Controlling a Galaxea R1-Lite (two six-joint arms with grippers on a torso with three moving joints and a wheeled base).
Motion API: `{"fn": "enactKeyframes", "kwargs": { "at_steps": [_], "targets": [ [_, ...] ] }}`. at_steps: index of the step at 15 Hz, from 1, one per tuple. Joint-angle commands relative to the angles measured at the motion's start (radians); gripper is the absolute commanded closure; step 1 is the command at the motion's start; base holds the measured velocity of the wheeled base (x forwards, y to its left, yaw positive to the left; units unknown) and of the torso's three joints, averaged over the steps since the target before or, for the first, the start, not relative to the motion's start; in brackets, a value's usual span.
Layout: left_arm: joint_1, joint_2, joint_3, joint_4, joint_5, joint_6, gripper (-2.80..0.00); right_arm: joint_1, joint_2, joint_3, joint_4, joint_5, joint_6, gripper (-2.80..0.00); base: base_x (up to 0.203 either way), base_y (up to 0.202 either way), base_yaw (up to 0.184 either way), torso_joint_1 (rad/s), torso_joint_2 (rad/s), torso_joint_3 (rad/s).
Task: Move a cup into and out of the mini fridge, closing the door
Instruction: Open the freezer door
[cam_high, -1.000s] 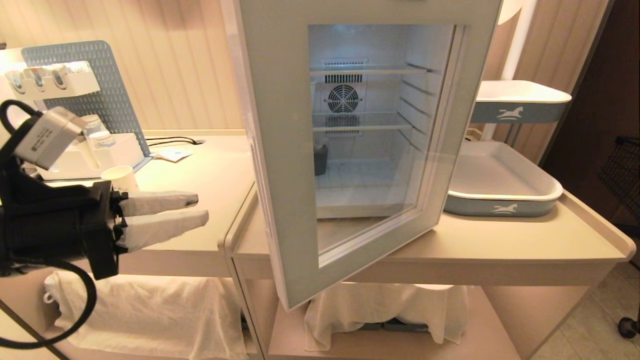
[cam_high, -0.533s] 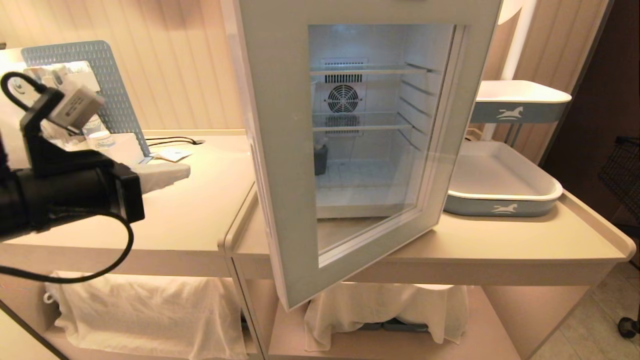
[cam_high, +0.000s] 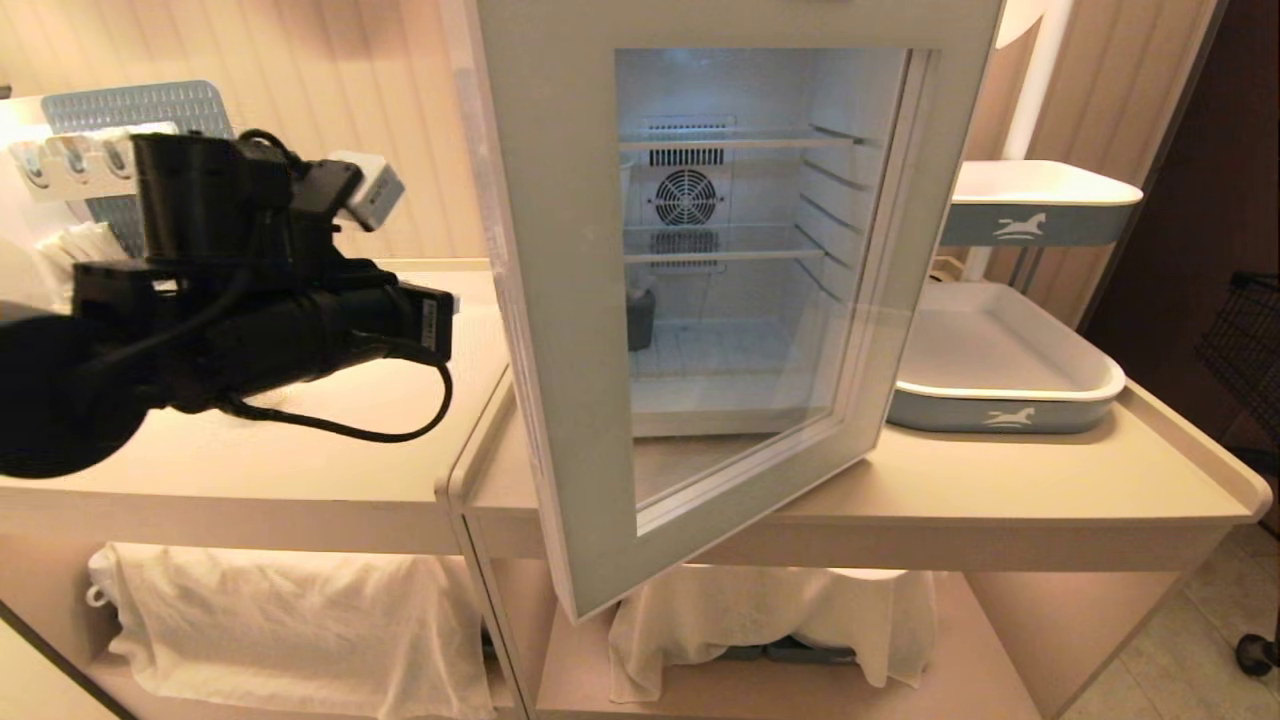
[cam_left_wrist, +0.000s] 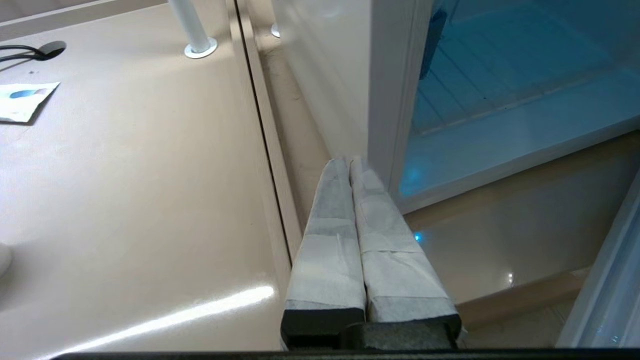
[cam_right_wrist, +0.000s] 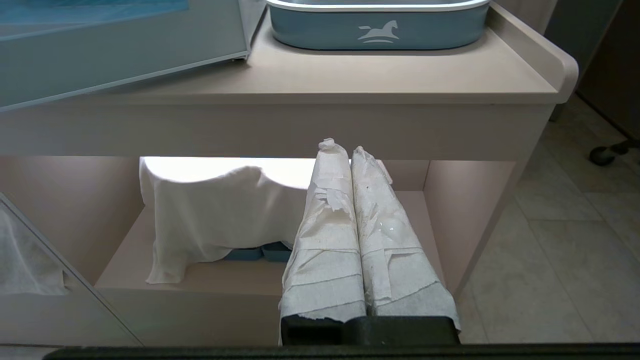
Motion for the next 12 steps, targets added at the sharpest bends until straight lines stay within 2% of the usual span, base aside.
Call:
{"fn": "enactKeyframes", "kwargs": {
  "at_steps": [1,3,4,5,9,12],
  "targets": [
    [-0.023,0.088,-0.033,-0.022,0.015,0.003,0.00,0.000,0.001,0.000,0.001,0.000,0.000,0.00,0.000,0.000,0.000,0.000,0.00,0.000],
    [-0.029,0.156,-0.070,-0.101,0.076,0.012,0.00,0.000,0.001,-0.001,0.000,0.000,0.000,0.00,0.000,0.000,0.000,0.000,0.00,0.000],
    [-0.038,0.181,-0.093,-0.115,0.134,0.019,0.00,0.000,0.001,0.000,0.000,0.000,0.000,0.00,0.000,0.000,0.000,0.000,0.00,0.000],
    [-0.056,0.187,-0.099,-0.118,0.153,0.023,0.00,0.000,0.001,0.000,0.001,0.000,0.000,0.00,0.000,0.000,0.000,0.000,0.00,0.000],
    [-0.124,0.184,-0.101,-0.116,0.156,-0.012,0.00,0.000,0.001,0.000,0.000,0.000,0.000,0.00,0.000,0.000,0.000,0.000,0.00,0.000],
    [-0.187,0.156,-0.100,-0.113,0.144,-0.079,0.00,0.000,0.001,-0.001,-0.001,0.000,-0.001,0.00,0.000,0.000,0.000,0.000,0.00,0.000]
  ]
}}
